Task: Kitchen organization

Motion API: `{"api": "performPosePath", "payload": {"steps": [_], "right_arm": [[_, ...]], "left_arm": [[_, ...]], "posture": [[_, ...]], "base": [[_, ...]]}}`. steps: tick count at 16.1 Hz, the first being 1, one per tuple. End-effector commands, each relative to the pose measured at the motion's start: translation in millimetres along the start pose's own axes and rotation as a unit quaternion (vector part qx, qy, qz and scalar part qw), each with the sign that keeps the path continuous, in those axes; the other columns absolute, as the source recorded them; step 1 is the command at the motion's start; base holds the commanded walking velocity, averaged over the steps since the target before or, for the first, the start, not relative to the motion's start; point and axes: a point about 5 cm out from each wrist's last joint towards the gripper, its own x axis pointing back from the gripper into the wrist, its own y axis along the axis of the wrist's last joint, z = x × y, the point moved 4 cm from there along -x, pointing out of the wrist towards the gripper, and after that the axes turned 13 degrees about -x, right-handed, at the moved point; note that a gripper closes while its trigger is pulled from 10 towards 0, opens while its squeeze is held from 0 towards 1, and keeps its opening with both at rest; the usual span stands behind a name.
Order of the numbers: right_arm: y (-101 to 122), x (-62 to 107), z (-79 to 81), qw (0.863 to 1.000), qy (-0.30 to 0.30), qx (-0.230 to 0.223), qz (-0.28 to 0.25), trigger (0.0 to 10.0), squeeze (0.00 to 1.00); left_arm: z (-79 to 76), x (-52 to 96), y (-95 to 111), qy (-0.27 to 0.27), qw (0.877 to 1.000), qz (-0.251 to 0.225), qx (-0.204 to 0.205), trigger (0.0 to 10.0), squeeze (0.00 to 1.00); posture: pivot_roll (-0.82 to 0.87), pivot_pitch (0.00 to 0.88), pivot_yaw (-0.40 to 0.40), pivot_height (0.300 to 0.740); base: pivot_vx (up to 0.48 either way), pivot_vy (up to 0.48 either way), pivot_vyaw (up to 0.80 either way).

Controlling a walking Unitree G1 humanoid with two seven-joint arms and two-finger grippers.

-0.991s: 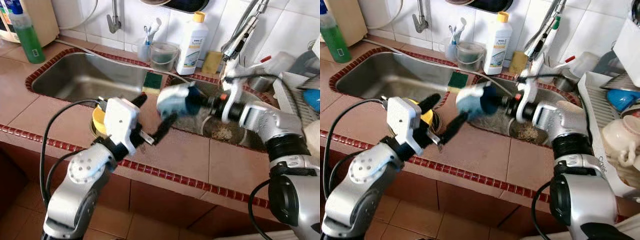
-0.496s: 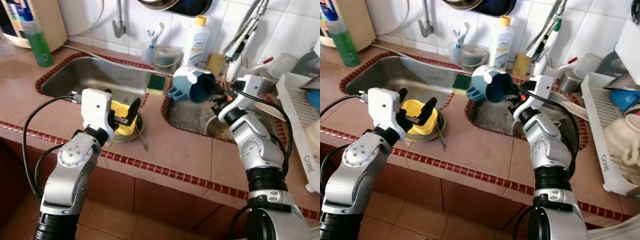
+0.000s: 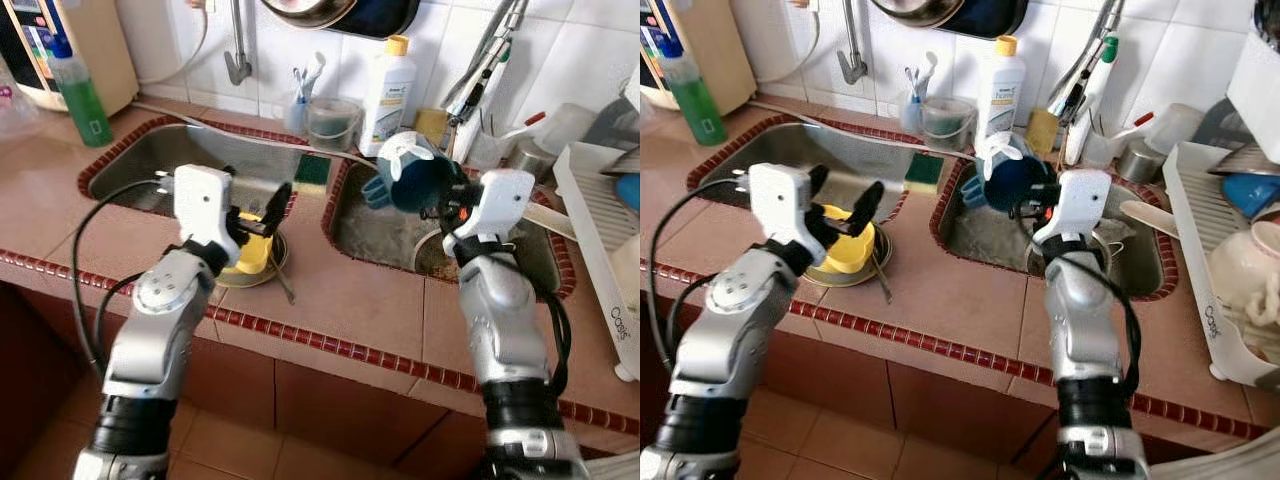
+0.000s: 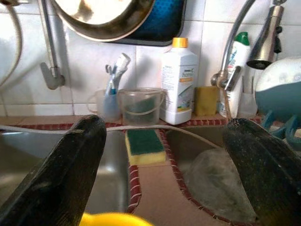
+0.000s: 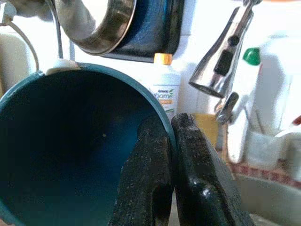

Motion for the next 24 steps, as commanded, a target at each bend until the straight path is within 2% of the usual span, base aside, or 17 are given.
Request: {"api": "performPosePath", "payload": {"steps": [1, 4, 6, 10, 17, 24], "right_arm": [[11.2, 0.2, 4.8, 1.0, 0.001, 0.015, -0.027, 10.0, 0.0], [13.2, 8.9, 6.1, 0.998, -0.021, 0.022, -0.053, 10.0, 0.0], [18.9, 8.9, 6.0, 0.996, -0.028, 0.043, -0.07, 10.0, 0.0], [16.7, 10.0, -2.1, 0.995, -0.047, 0.049, -0.067, 10.0, 0.0], [10.5, 8.2, 9.5, 0.997, -0.024, 0.052, -0.056, 10.0, 0.0], [9.9, 6.7, 10.8, 0.997, -0.023, 0.05, -0.055, 10.0, 0.0]], "left_arm": [[-4.0, -3.8, 1.3, -0.011, 1.0, -0.004, 0.005, 10.0, 0.0], [-5.8, -9.6, -2.8, -0.019, 1.0, -0.003, 0.023, 10.0, 0.0], [-8.9, -12.8, -4.7, -0.025, 0.999, -0.003, 0.029, 10.0, 0.0], [-24.3, -10.1, -7.8, -0.048, 0.998, -0.002, 0.04, 10.0, 0.0], [-19.5, -10.5, -7.8, -0.036, 0.999, -0.006, 0.039, 10.0, 0.0], [-13.6, -9.7, -7.9, -0.026, 0.999, -0.007, 0.033, 10.0, 0.0]], "posture": [[-0.13, 0.005, 0.012, 0.74], [-0.14, 0.0, 0.024, 0.74], [-0.15, 0.0, 0.036, 0.74], [-0.15, 0.0, 0.045, 0.74], [-0.14, 0.0, 0.024, 0.74], [-0.13, 0.0, 0.015, 0.74]], "base": [[0.0, 0.0, 0.0], [0.0, 0.0, 0.0], [0.0, 0.262, 0.0], [0.0, 0.397, 0.0], [0.0, 0.398, 0.0], [0.0, 0.397, 0.0]]}}
